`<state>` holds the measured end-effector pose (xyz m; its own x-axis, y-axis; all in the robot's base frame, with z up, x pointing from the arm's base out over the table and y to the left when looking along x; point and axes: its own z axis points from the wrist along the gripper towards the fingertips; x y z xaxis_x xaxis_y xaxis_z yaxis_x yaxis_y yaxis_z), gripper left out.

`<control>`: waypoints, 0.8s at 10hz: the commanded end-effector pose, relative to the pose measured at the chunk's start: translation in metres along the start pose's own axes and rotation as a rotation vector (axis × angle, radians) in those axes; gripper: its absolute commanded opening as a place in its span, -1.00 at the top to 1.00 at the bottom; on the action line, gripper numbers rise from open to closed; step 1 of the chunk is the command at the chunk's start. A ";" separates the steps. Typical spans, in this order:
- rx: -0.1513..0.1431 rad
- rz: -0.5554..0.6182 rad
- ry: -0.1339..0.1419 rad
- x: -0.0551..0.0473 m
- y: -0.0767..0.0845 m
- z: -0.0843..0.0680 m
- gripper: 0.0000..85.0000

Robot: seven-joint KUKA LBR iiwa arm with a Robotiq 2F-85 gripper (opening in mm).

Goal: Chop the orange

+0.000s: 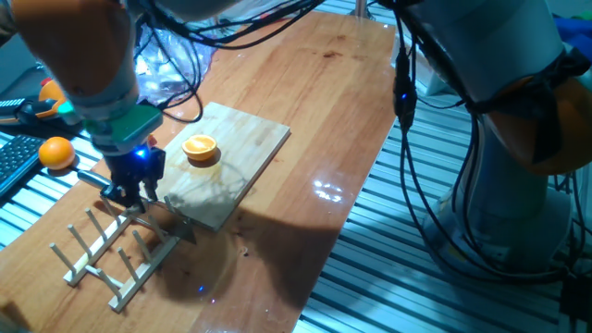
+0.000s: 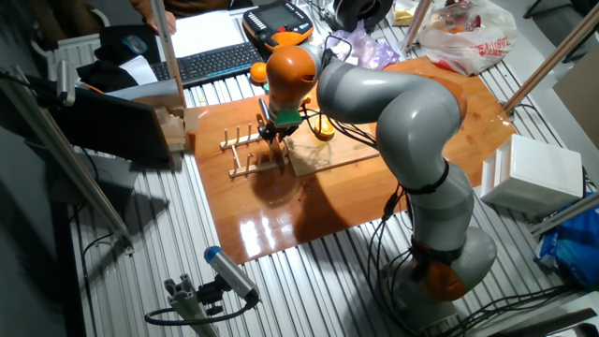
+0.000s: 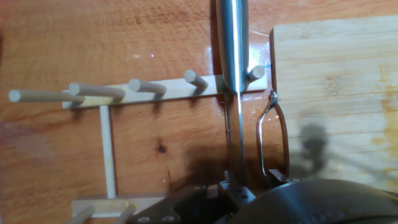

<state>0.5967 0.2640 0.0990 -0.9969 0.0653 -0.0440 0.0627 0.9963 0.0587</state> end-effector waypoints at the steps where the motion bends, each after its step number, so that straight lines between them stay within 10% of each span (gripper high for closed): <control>1: -0.003 -0.005 0.000 -0.001 0.000 0.001 0.20; 5: 0.005 -0.021 0.001 -0.006 0.002 0.008 0.20; 6: 0.002 -0.016 0.000 -0.007 0.000 0.009 0.60; 8: -0.001 -0.021 0.001 -0.007 -0.001 0.012 0.60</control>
<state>0.6042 0.2630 0.0872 -0.9981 0.0436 -0.0436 0.0410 0.9974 0.0587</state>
